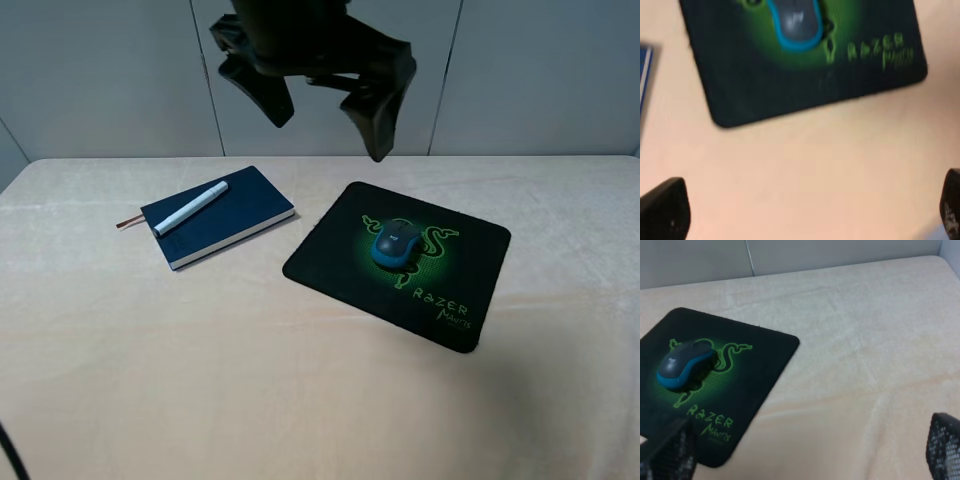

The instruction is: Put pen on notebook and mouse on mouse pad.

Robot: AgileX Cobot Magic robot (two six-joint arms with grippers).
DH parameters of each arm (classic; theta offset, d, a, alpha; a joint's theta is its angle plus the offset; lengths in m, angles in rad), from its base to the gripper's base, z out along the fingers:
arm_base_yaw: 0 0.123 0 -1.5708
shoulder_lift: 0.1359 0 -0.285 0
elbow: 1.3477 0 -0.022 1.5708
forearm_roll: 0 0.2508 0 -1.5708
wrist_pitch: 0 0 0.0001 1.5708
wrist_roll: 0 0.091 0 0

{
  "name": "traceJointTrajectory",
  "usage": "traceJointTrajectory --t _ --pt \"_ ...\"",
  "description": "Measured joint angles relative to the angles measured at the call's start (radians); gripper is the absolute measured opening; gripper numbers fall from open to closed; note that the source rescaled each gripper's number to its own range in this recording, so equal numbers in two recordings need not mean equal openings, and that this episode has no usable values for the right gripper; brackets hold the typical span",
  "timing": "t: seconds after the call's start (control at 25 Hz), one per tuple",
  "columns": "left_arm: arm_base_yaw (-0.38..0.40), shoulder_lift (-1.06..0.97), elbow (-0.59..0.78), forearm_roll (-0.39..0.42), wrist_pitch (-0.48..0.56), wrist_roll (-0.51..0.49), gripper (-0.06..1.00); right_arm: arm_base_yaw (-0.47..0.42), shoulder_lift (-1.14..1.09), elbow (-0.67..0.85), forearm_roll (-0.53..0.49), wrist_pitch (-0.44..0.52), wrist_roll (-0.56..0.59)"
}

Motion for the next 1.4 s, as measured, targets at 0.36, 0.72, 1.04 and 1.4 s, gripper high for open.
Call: traceJointTrajectory --t 0.36,0.72,1.04,1.4 --pt "0.0 -0.347 0.326 0.001 0.0 0.0 1.0 0.0 0.0 0.0 0.0 0.0 0.0" --pt "0.0 -0.692 0.643 0.001 0.0 0.006 1.0 0.0 0.0 0.0 0.0 0.0 0.0" --pt "0.0 -0.987 0.824 0.001 0.002 0.067 1.0 0.0 0.0 0.0 0.0 0.0 0.0" --pt "0.131 -1.22 1.011 0.0 0.002 0.074 1.0 0.0 0.0 0.0 0.0 0.0 0.0"
